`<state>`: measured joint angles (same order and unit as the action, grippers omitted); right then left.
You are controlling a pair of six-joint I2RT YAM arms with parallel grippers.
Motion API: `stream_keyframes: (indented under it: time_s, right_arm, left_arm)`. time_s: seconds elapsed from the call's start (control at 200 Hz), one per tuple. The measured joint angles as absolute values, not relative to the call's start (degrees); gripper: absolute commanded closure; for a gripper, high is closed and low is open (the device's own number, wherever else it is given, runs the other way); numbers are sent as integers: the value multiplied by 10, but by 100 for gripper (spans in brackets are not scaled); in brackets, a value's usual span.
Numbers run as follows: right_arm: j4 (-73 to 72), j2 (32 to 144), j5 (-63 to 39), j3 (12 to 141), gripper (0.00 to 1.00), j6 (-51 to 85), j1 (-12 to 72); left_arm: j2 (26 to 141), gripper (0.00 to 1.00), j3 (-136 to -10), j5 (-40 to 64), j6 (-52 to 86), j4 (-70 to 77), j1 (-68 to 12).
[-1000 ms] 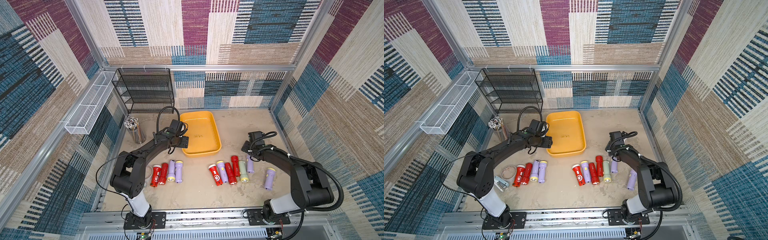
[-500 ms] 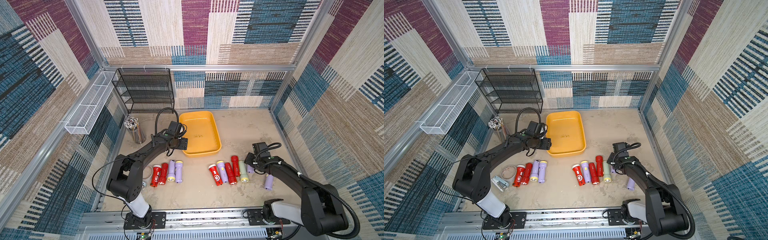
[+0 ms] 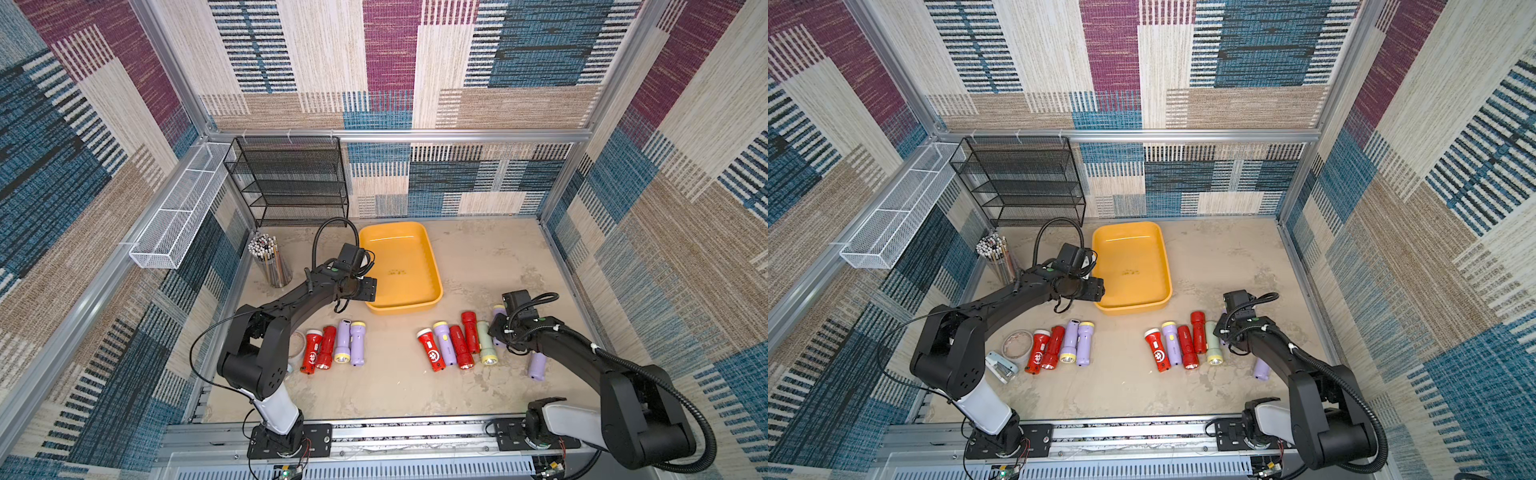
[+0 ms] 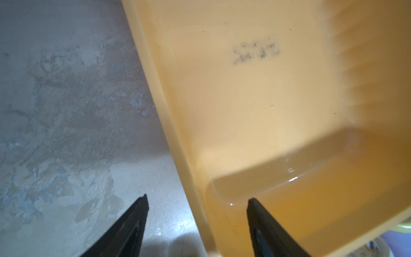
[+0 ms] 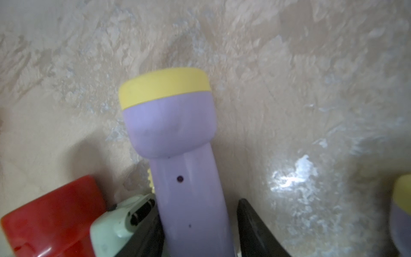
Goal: Put the flashlights into the storage boxes
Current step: Pick up the flashlight from the center of the board.
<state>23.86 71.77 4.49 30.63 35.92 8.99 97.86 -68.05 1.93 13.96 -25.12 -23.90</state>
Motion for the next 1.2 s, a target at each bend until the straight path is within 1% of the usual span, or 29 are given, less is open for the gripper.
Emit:
stream_keyframes:
  time_s: [0.14,0.215,0.426,0.556,0.871,1.197]
  right_arm:
    - [228,726,46,307,56,353,90]
    - [226,727,46,308,58,350,90]
    - [245,723,46,322,58,342,90]
    - [258,719,52,343,61,331,90]
    - [279,734,66,409,62,303,90]
    - [282,745,66,507,62,282,97]
  left_arm:
    - [982,26,-685,19,140,-251,-239]
    - [983,27,-688,19,140,-252,-239]
    - [992,27,-695,19,139,-254,-239]
    - [995,28,-695,19,139,-254,-239]
    - [1001,28,-710,17,139,-264,-239]
    - [1051,30,-766,-4,137,-289,-239]
